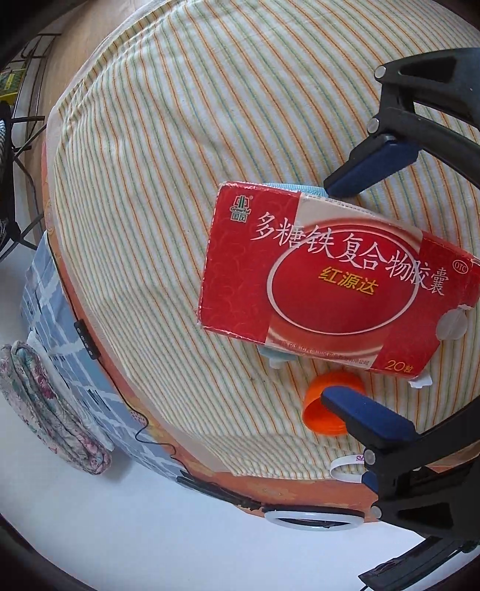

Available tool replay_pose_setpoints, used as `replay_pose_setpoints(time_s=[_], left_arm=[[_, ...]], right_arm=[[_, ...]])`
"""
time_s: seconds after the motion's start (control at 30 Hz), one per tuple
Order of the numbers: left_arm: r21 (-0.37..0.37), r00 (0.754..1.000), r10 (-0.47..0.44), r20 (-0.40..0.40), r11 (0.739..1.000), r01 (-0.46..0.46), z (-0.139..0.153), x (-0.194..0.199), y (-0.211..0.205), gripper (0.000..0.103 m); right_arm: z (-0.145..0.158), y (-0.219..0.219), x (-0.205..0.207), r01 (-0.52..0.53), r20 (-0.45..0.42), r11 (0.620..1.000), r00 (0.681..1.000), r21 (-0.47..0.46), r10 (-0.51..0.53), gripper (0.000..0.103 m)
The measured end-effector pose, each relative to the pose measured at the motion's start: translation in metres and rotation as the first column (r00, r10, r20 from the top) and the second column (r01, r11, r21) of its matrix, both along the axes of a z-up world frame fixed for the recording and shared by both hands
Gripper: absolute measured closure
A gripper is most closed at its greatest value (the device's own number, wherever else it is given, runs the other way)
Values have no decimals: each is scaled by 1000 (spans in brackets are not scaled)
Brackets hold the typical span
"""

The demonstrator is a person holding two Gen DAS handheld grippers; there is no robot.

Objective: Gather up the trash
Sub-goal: 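Grasp the white wristband with the left tool while the right tool grasps the red tissue box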

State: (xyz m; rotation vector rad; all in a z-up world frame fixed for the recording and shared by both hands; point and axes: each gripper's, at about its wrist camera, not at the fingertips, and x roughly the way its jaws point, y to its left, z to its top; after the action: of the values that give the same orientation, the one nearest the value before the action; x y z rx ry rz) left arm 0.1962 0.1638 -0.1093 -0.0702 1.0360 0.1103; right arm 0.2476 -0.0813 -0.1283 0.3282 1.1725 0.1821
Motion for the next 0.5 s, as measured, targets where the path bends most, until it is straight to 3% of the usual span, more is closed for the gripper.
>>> replay_pose_setpoints(time_s=[0.13,0.27,0.4,0.5], left_arm=[[-20,999,-33,-15,999,32,-5,4,-6,62],[14,999,-37,-15,999,38,-8,8,-11,63],[-17,1000,-20,-13,1000,20,-7,10,-3,89],[-61,1000,-10,-11,998,9,-6,8,4,96]], right_arm=[[-1,13,2,-29,-1,995,1000,-96,29,0],[-2,22,-2,-101,4,982,995,-161,103,0],[1,14,-8,-140,9,978,990,-154,143,9],[3,4,-10,-170,1,977,985,-125,172,13]])
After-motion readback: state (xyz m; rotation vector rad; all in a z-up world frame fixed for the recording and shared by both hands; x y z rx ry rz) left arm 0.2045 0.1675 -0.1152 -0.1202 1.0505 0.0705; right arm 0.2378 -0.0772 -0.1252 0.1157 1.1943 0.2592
